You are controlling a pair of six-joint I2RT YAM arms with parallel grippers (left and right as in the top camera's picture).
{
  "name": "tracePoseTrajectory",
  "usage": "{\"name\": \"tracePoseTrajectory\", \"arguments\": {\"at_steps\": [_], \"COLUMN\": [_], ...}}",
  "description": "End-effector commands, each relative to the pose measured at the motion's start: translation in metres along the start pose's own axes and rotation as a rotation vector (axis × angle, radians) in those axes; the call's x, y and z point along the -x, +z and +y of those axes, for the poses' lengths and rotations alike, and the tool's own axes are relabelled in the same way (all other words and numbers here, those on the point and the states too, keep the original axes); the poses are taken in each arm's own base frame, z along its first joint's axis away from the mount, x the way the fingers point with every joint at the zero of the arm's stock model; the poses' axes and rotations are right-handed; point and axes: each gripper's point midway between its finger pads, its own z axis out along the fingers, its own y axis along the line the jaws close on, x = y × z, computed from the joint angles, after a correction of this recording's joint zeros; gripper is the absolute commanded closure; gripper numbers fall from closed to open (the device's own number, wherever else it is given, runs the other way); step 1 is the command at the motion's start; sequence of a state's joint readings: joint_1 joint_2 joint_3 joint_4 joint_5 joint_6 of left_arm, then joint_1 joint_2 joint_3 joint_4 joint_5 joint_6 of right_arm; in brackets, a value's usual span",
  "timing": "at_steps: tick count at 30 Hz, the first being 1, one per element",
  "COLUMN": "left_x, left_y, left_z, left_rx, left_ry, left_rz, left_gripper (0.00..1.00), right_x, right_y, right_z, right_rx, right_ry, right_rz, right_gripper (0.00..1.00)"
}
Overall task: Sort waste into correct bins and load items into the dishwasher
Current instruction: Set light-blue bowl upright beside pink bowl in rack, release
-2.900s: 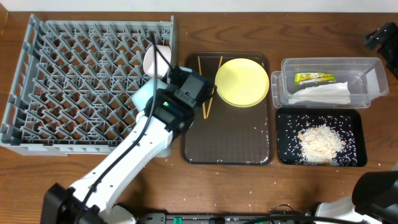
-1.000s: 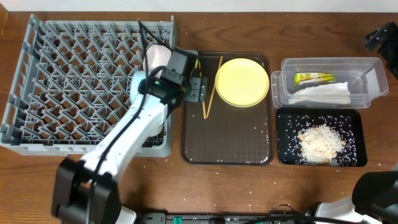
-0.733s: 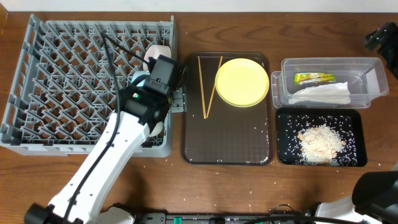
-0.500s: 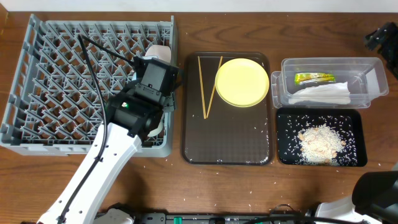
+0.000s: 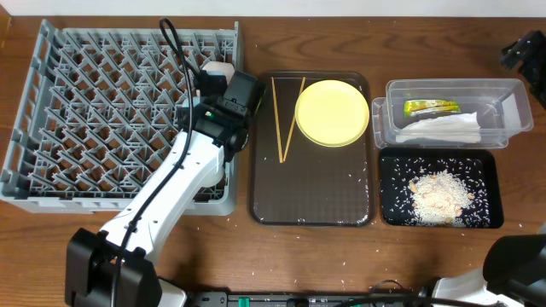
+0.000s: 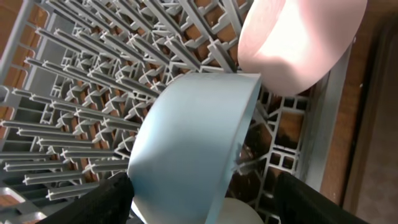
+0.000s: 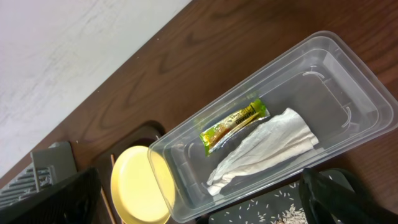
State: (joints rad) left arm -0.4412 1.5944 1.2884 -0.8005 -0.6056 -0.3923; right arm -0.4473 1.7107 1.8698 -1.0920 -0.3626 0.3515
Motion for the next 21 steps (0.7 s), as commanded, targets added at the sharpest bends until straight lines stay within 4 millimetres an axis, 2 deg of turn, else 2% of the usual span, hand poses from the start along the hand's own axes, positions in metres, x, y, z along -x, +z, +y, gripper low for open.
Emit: {"name": "tracePoseTrajectory", "arguments": {"at_steps": [1,6,9,11,14,15,19,21], "left_x": [0.007,0.008,0.012,0.012,0.013,0.014,0.014,0.013], "left_y": [0.000,-0.001,0.003,0.010,0.019,0.021,0.024,0.025], "left_z": [0.006,0.007,0.015,0.018,0.012,0.008,-0.005,-0.004], "left_rx": [0.030,0.027,0.037,0.008,-0.100,-0.155,-0.312,-0.312], "left_ry": [0.005,-0.002,-0.030,-0.037,-0.008,0.000,0.018,0.017], "left_rz": [-0.025,-0.030,-0.029,-0.005,0.032,0.043,0.073,0.079], "left_gripper": [0.25,0.16,0.09,0.09,0.09,0.10,0.35,0.41], "right_x": [0.002,0.002,0.002,0.002,0.002,0.002,0.002,0.002], "right_y": [-0.006,-0.006,-0.006,-0.006,-0.006,-0.006,-0.006,-0.006], "right_z": [0.006,0.006,0.006,0.006,0.006,0.006,0.006,0.006], "right_rx": [0.006,0.006,0.006,0.006,0.006,0.006,0.006,0.006], "right_ry": [-0.028,-0.028,-0.028,-0.028,-0.028,-0.028,-0.028,-0.028], "right_rz": [-0.016,-0.016,-0.016,-0.016,-0.016,-0.016,-0.016,-0.016], "right_gripper": [0.01,0.01,0.01,0.01,0.01,0.01,0.01,0.01]}}
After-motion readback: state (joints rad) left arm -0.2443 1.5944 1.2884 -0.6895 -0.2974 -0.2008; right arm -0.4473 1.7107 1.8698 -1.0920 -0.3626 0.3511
